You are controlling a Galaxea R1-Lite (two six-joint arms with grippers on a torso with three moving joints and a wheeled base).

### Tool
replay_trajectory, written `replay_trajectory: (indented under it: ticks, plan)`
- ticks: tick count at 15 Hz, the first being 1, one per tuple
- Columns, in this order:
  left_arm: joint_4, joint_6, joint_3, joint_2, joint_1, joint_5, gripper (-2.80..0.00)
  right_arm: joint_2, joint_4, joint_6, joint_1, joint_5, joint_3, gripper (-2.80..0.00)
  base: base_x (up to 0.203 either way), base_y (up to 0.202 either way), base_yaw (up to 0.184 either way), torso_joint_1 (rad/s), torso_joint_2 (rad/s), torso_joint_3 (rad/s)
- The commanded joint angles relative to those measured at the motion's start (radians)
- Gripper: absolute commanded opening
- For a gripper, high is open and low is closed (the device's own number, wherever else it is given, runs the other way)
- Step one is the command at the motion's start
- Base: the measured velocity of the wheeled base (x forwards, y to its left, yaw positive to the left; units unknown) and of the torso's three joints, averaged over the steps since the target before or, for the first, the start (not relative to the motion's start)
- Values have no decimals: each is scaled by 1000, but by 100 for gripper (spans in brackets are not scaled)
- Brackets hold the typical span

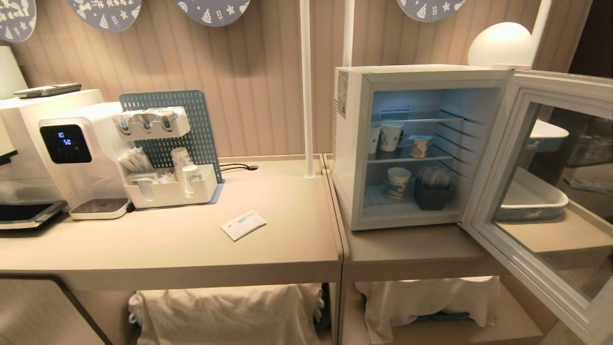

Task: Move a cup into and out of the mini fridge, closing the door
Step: Close the freezer door

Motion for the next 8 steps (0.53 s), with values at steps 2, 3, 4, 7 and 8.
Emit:
replay_trajectory:
  ticks: [2, 3, 4, 7, 8]
  plan:
    - [0, 0, 2, 2, 1, 0, -280, 0, -49, 1, 0, 1, 16, -280, -182, 0, 3, 2, 2, 5]
    - [0, 0, 2, 2, 1, 0, -280, 1, -52, 1, 0, 1, 16, -280, -136, 0, 2, 1, -2, 1]
    - [0, 0, 2, 2, 1, 0, -280, 0, -52, 1, 0, 1, 16, -280, 0, 0, 0, 0, 0, 0]
    - [0, 1, 2, 2, 1, 0, -280, 2, -52, 1, 0, 1, 16, -280, 0, 0, 0, 0, 0, 0]
    - [0, 2, 2, 2, 1, 0, -280, 2, -50, 1, 0, 1, 16, -280, 0, 0, 0, 0, 0, 0]
